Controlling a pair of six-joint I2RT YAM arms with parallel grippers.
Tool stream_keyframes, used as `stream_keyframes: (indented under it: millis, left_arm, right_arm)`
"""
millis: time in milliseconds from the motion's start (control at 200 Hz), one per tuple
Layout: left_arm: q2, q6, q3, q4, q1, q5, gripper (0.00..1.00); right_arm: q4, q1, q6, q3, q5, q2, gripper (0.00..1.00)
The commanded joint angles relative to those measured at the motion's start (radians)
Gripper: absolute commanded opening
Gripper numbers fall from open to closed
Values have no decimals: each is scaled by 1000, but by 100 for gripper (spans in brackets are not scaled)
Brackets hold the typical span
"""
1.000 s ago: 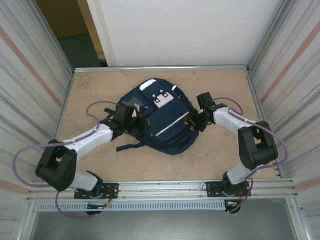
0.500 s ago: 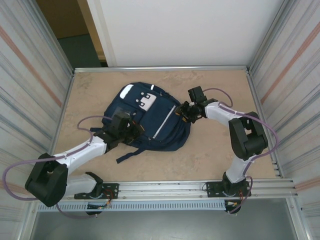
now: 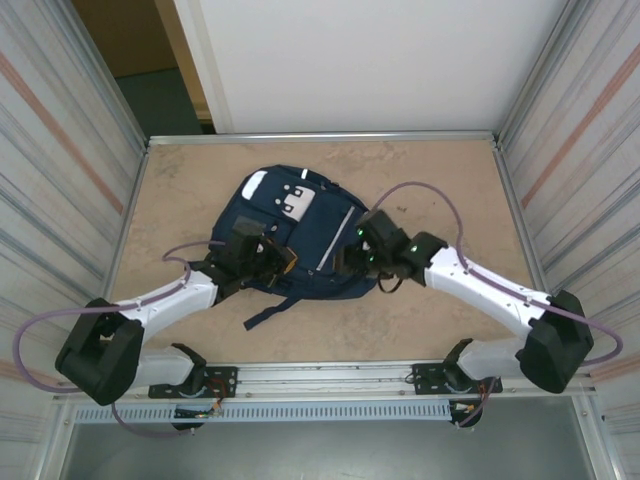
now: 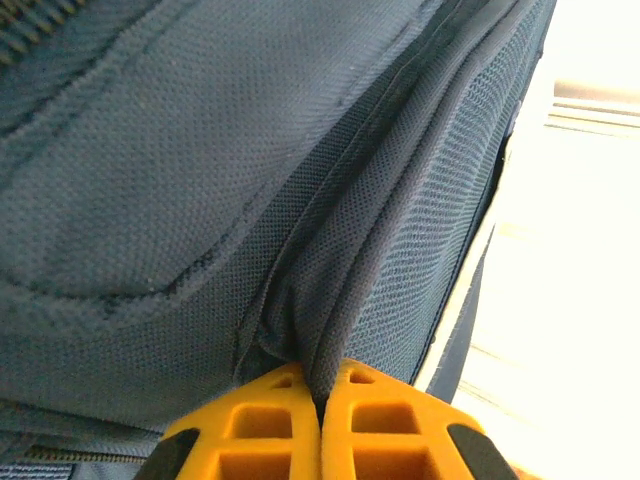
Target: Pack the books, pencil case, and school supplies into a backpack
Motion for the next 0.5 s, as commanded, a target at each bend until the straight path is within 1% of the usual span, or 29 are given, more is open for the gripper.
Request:
stream_keyframes:
  millis: [0, 50, 95, 180, 215, 246, 301, 316, 366, 381, 401, 431, 476, 496]
  left_arm:
    - [-1, -51, 41, 38, -14, 84, 0]
    - [-5, -57, 44, 32, -14, 81, 0]
    - [-10, -80, 43, 32, -14, 77, 0]
    - [-17, -105, 37, 52, -13, 76, 0]
    - [-19, -101, 45, 39, -13, 84, 0]
    - [-18, -92, 53, 24, -14, 90, 0]
    - [-21, -74, 67, -9, -18, 92, 0]
    - [-22, -73, 68, -17, -19, 90, 0]
    - [-20, -80, 66, -18, -28, 85, 0]
    - [-19, -83, 63, -15, -29, 85, 0]
    - [-17, -88, 60, -6, -32, 84, 0]
    - [-11, -98, 53, 12, -34, 91, 0]
    - [-5, -117, 42, 48, -33, 102, 0]
    - [-2, -129, 35, 67, -33, 104, 0]
  right_arm:
    - [91, 126, 72, -58, 44, -19, 69]
    - [144, 175, 106, -78, 132, -9, 67]
    - [162, 208, 143, -83, 221, 8, 62]
    - [198, 228, 176, -87, 341, 59, 52]
    - [213, 230, 189, -90, 370, 81, 48]
    - [235, 229, 191, -92, 374, 98, 45]
    - [289, 224, 171, -87, 342, 133, 36]
    - [296, 219, 168, -79, 316, 143, 34]
    - [314, 210, 153, -50, 239, 178, 23]
    - [318, 211, 148, -43, 226, 188, 22]
    - [320, 215, 143, -34, 224, 196, 21]
    - [320, 231, 146, -28, 245, 204, 24]
    - [325, 250, 163, -32, 291, 214, 33]
    - [331, 253, 173, -35, 303, 217, 35]
